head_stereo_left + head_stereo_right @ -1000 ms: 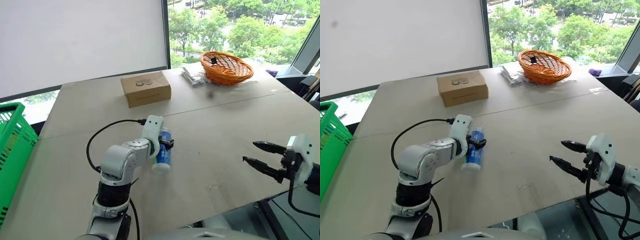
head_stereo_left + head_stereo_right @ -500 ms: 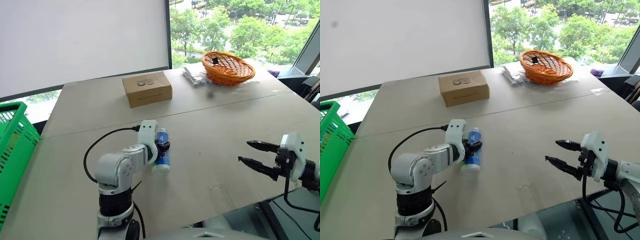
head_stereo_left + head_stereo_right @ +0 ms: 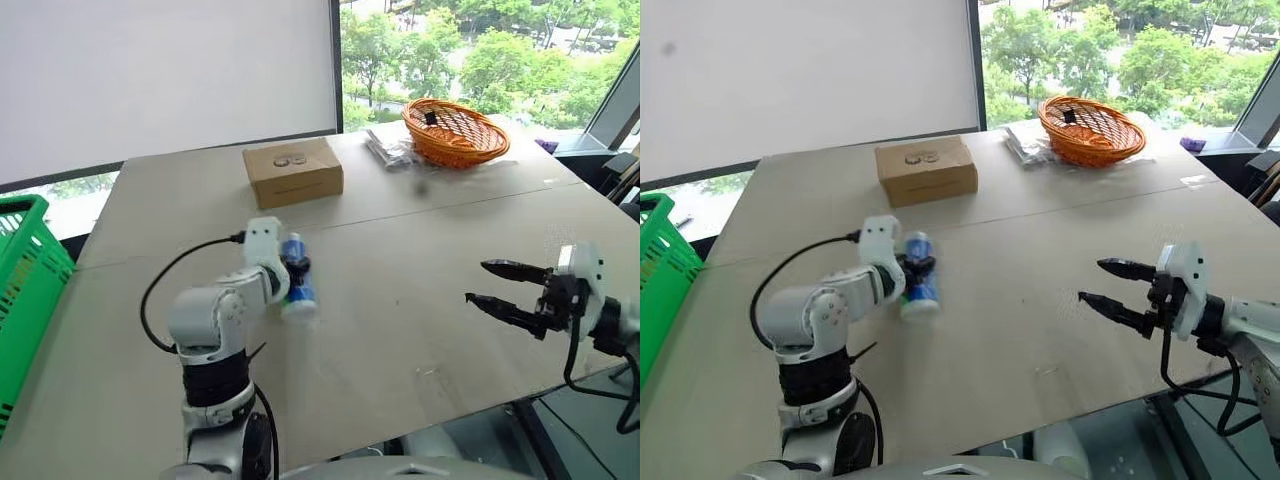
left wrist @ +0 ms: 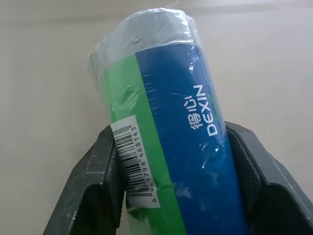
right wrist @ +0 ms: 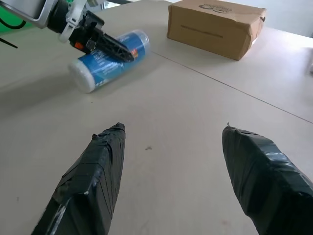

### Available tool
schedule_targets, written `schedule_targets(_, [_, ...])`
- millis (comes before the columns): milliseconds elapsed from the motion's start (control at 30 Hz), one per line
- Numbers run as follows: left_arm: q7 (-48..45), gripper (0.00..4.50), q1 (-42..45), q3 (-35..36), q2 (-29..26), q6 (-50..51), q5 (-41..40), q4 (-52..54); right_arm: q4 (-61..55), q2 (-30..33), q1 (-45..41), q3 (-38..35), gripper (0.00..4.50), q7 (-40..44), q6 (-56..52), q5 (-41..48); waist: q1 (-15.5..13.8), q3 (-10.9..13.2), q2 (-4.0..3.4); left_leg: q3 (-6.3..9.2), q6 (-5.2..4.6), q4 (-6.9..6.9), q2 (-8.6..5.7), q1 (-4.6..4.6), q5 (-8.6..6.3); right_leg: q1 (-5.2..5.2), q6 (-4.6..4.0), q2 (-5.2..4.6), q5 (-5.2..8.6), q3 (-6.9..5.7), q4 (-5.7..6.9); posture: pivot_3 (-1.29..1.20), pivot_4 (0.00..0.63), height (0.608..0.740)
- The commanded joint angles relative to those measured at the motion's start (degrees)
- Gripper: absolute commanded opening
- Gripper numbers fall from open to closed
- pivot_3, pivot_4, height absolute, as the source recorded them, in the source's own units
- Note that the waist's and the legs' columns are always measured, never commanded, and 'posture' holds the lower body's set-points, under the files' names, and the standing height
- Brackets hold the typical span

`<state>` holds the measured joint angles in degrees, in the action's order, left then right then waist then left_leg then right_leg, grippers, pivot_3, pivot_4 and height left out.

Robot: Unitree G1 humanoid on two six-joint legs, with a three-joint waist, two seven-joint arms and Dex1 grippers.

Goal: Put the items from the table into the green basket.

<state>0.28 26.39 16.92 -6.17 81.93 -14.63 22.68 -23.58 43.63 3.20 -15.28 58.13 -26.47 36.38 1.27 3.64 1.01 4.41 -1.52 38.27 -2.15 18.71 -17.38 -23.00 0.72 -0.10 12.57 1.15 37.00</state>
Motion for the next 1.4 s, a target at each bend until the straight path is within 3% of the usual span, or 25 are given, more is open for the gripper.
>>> schedule_targets(33, [1.1,2.21,6.38,4.54,-1.98,-4.09,0.84,1.04,-1.56,-1.35,-5.93,1.84,3.35,-0.88,-2.03,4.07,-0.82,0.0,0.02,-0.01,0.21,0.01,-0.01,0.19,0.12,-0.22,-0.08,-0.01,-0.06,0.04,-0.01,0.06,0.009,0.74])
schedule_targets(100, [-0.36,2.21,9.43,4.88,-7.63,-7.15,1.56,0.79,-2.72,-2.7,-10.44,4.14,3.35,-1.6,-3.98,6.35,-1.42,0.0,0.04,-0.01,0.24,0.02,-0.06,0.43,0.14,-0.46,-0.13,-0.06,-0.09,0.07,-0.02,0.09,0.002,0.74])
schedule_targets(233, [-6.11,2.21,8.64,1.38,-29.86,-16.33,7.14,-2.65,-3.8,-7.17,-19.87,7.95,3.35,-4.97,-7.93,11.21,-2.19,0.0,0.08,-0.05,0.42,-0.1,0.01,1.28,0.24,-1.54,-0.81,-0.01,-0.52,0.07,0.08,0.16,0.0,0.74])
schedule_targets(300, [-8.97,2.21,3.81,4.13,-39.37,-24.2,10.14,-6.42,-2.58,-9.08,-24.63,9.17,3.35,-6.19,-8.8,12.1,-2.65,-0.01,0.05,-0.05,0.44,-0.23,0.01,1.41,0.23,-1.74,-0.85,-0.04,-0.5,0.06,0.05,0.18,0.0,0.74])
schedule_targets(567, [-11.37,2.21,-13.3,25.58,-52.07,-38.22,16.16,-17.53,0.19,-10.03,-34.68,8.35,3.35,-5.55,-13.94,19.98,-8.09,-0.37,0.63,0.14,0.42,-0.29,-0.05,1.95,0.22,-2.12,-0.86,-0.2,-0.51,-0.21,-0.19,0.25,0.0,0.74])
schedule_targets(667, [-12.45,2.21,-16.77,31.65,-51.84,-42.13,15.91,-21.74,0.7,-11.07,-37.34,9.84,3.35,-4.54,-14.53,21.2,-9.77,-0.45,0.74,0.23,0.41,-0.21,-0.06,2.17,0.21,-2.22,-0.9,-0.27,-0.54,-0.36,-0.19,0.28,0.0,0.74])
schedule_targets(900, [-12.76,2.21,-15.57,28.27,-50.78,-47.46,14.55,-26.59,2.78,-12.31,-40.06,11.2,3.35,-4.82,-13.15,18.05,-13.79,-0.8,1.11,0.32,0.16,-0.03,-0.05,2.14,0.07,-2.13,-1.03,-0.36,-0.63,-0.62,-0.1,0.29,0.0,0.74])
schedule_targets(933, [-12.65,3.17,-15.03,27.86,-50.58,-47.8,14.33,-26.96,2.79,-12.32,-40.05,11.29,3.35,-4.94,-13.07,17.7,-14.18,-0.86,1.2,0.33,0.16,-0.01,-0.05,2.13,0.07,-2.1,-1.02,-0.36,-0.64,-0.63,-0.09,0.29,0.0,0.74])
schedule_targets(1033, [-11.75,4.3,-13.7,27.3,-50.37,-48.76,14.12,-28.43,2.26,-12.3,-39.55,11.27,3.35,-5.24,-13.15,17.48,-14.92,-1.1,1.57,0.31,0.16,0.02,-0.05,2.15,0.07,-2.1,-1.02,-0.36,-0.65,-0.64,-0.08,0.28,0.0,0.74])
schedule_targets(1167, [-10.0,4.45,-10.64,28.08,-49.39,-50.63,13.09,-29.88,1.54,-11.92,-38.42,10.78,3.35,-5.85,-13.1,17.01,-14.9,-1.2,1.68,0.25,0.15,0.02,-0.05,2.15,0.06,-2.1,-1.01,-0.36,-0.65,-0.61,-0.09,0.27,0.0,0.74])
schedule_targets(1233, [-10.18,4.45,-8.59,28.64,-47.84,-52.47,10.99,-28.49,1.58,-11.66,-37.54,10.4,3.35,-6.29,-12.9,16.44,-14.92,-1.32,1.72,0.26,0.16,0.02,-0.05,2.14,0.06,-2.11,-1.01,-0.36,-0.65,-0.62,-0.08,0.27,0.0,0.74])
schedule_targets(1400, [-21.08,4.45,-14.47,18.91,-32.87,-50.41,-2.74,-9.01,7.62,-7.8,-23.19,12.33,3.35,-5.77,0.59,-0.77,-16.4,-2.15,1.42,0.11,0.02,0.06,-0.1,2.15,-0.02,-2.05,-0.97,-0.52,-0.68,-0.61,-0.11,0.24,0.0,0.74])
